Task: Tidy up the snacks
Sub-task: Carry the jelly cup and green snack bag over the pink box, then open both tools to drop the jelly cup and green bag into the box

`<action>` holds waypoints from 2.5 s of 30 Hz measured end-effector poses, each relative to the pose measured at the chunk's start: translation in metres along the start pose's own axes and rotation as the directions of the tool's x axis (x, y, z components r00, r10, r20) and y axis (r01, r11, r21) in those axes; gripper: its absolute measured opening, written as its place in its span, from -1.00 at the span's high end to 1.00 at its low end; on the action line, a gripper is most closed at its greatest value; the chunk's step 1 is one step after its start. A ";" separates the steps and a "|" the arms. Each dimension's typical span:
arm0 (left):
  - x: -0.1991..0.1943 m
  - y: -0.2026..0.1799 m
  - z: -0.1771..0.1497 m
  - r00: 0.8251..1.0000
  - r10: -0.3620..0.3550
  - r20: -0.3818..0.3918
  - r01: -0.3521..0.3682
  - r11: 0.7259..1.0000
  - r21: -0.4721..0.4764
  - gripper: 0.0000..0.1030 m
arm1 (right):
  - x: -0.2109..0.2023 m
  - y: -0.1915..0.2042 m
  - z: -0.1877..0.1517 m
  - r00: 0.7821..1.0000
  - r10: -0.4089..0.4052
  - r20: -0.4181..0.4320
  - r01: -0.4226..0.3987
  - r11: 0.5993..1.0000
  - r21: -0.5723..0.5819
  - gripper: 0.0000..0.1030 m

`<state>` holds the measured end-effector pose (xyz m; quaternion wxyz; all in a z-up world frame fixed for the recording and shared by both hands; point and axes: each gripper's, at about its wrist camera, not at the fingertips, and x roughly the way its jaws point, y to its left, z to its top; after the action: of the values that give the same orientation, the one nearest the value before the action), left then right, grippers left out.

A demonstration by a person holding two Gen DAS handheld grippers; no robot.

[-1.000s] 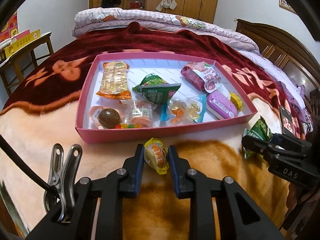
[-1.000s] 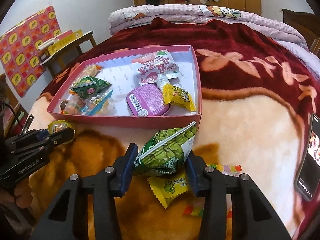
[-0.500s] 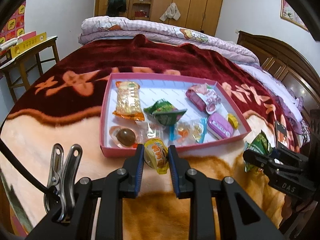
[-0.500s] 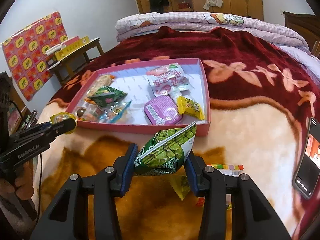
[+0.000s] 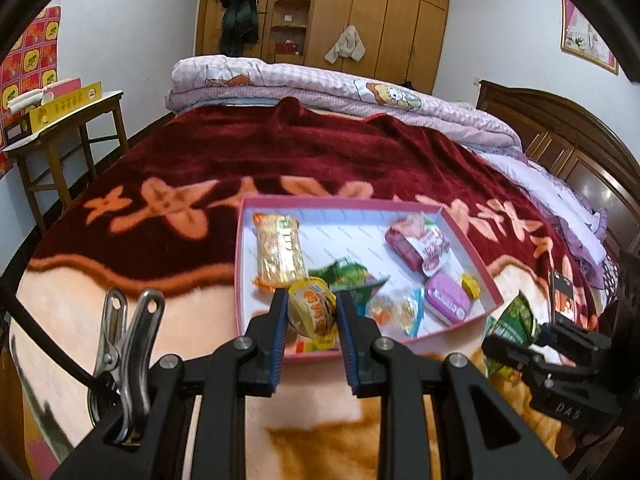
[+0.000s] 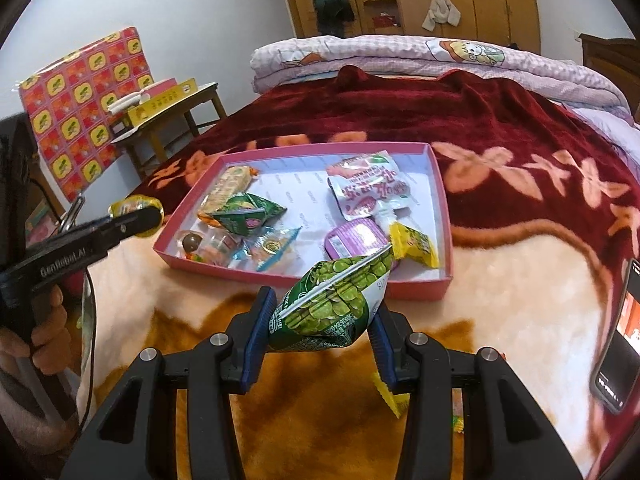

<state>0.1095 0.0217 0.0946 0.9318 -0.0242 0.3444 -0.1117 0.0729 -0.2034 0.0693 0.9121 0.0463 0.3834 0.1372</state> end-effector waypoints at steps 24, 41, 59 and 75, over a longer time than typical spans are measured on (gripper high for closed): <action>0.065 -0.011 0.053 0.999 -0.044 -0.001 0.044 0.998 0.054 0.51 | 0.034 0.018 0.045 0.999 0.038 0.036 -0.037 0.999 -0.036 0.11; 0.117 -0.006 0.057 0.996 -0.059 -0.060 0.062 0.997 0.037 0.51 | 0.063 0.019 0.056 0.998 0.050 0.032 -0.049 0.998 -0.024 0.11; 0.117 -0.007 0.058 0.998 -0.016 -0.068 0.019 0.998 0.052 0.21 | 0.065 0.017 0.056 0.997 0.059 0.043 -0.059 0.998 -0.008 -0.16; 0.073 0.000 0.044 0.998 -0.018 -0.058 0.018 1.000 0.006 0.20 | 0.042 0.021 0.053 0.991 0.094 0.091 -0.094 0.996 -0.004 -0.17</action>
<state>0.1920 0.0036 0.0820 0.9204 -0.0211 0.3709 -0.1220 0.1340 -0.1705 0.0812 0.9212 0.0705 0.3388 0.1778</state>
